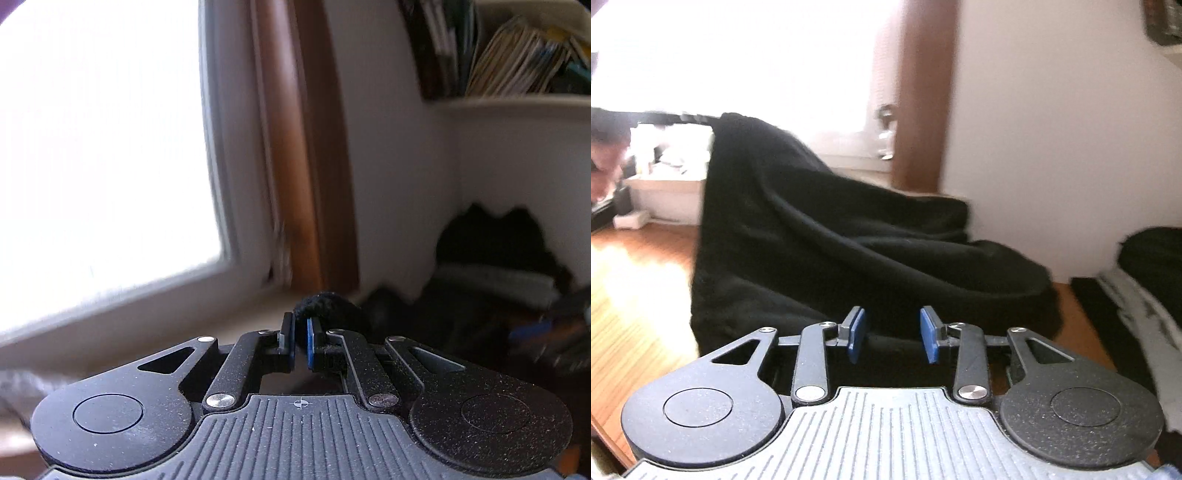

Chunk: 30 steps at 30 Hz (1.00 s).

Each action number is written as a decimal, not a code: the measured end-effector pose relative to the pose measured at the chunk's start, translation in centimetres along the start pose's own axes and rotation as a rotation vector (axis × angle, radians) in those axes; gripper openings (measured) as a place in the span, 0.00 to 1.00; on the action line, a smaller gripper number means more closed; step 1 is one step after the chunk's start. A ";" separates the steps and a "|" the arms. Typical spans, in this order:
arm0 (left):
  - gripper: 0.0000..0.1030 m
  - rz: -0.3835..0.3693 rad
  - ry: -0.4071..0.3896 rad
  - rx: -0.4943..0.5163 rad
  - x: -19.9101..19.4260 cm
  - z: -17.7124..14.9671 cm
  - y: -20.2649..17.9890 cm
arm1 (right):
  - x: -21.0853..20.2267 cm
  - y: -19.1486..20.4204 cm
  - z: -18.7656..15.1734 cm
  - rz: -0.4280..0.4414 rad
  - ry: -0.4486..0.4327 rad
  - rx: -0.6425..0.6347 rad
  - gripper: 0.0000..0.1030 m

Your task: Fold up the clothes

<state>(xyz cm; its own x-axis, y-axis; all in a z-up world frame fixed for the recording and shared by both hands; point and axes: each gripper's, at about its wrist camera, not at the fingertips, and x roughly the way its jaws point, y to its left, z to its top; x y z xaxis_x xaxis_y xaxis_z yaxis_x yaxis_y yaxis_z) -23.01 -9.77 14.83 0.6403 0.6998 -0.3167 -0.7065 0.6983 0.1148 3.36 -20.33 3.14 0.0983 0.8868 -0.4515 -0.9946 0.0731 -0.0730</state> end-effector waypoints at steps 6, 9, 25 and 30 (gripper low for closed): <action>0.06 -0.042 0.049 -0.080 2.2 -4.9 1.6 | 1.2 2.5 0.2 0.055 0.047 -0.040 0.44; 0.06 -0.070 0.049 -0.114 2.9 -6.4 1.9 | 1.7 3.9 0.4 0.060 0.068 -0.076 0.48; 0.06 -0.137 0.037 -0.172 3.5 -8.3 2.9 | 1.7 4.4 -1.8 0.030 0.163 -0.130 0.44; 0.06 -0.148 0.073 -0.163 2.2 -8.1 2.6 | -1.2 3.2 0.7 0.007 0.025 -0.123 0.05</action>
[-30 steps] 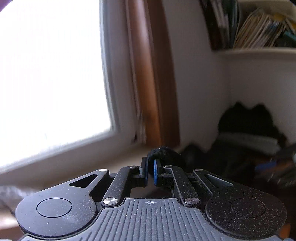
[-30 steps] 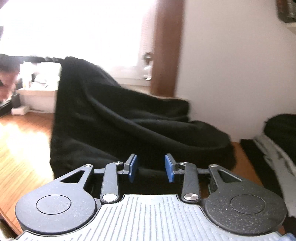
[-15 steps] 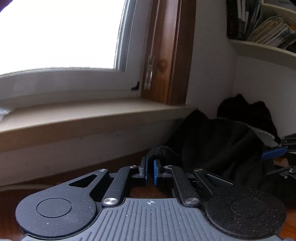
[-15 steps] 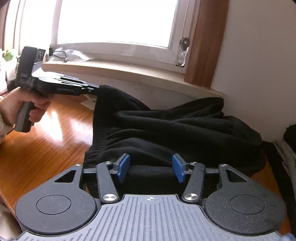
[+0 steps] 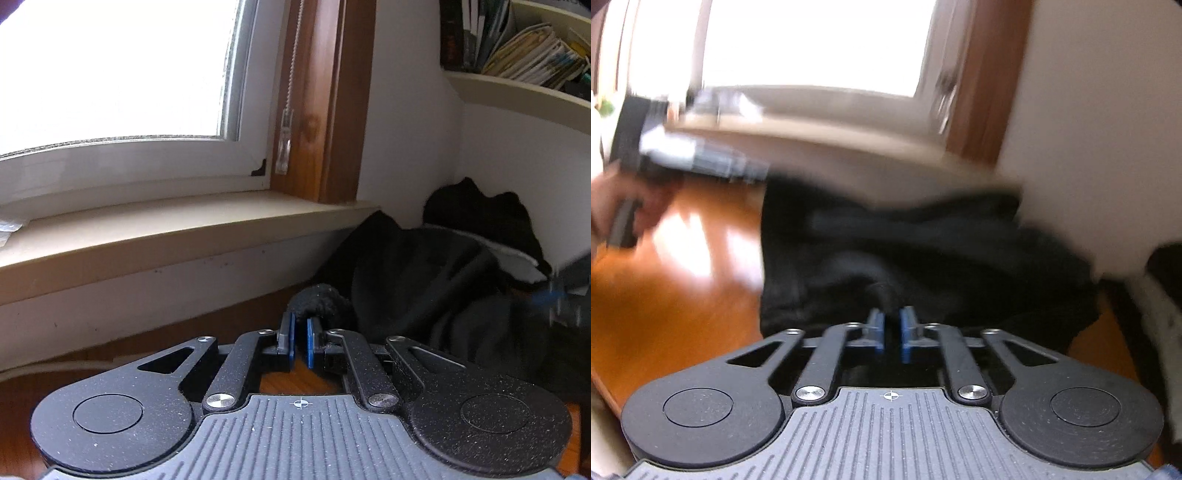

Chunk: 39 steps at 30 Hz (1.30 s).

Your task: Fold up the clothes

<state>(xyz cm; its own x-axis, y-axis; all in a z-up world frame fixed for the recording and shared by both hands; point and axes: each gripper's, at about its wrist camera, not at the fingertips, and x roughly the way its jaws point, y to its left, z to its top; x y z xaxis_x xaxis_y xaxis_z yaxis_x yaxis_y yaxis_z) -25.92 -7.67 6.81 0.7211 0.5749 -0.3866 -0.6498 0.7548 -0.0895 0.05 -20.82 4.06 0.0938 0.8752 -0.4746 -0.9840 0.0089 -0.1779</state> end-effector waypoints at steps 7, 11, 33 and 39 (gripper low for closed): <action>0.06 -0.001 -0.079 0.008 -7.1 2.4 1.1 | -2.8 -1.6 7.8 -0.099 -0.205 -0.034 0.04; 0.06 0.025 -0.139 0.028 -12.5 4.2 1.8 | -2.9 -0.5 13.1 -0.121 -0.363 -0.034 0.04; 0.23 0.316 0.100 -0.075 -21.2 -3.7 12.2 | 8.7 16.9 15.8 0.263 -0.093 -0.223 0.39; 0.33 0.365 0.077 -0.086 -21.1 -3.1 12.2 | 7.2 15.9 15.0 0.329 -0.060 -0.168 0.44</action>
<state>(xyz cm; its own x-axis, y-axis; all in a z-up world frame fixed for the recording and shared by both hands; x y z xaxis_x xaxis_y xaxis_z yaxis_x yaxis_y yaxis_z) -49.82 -11.56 10.98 0.4205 0.7734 -0.4744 -0.8807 0.4737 -0.0083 -17.22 -7.16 10.72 -0.2368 0.8449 -0.4797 -0.9212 -0.3522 -0.1656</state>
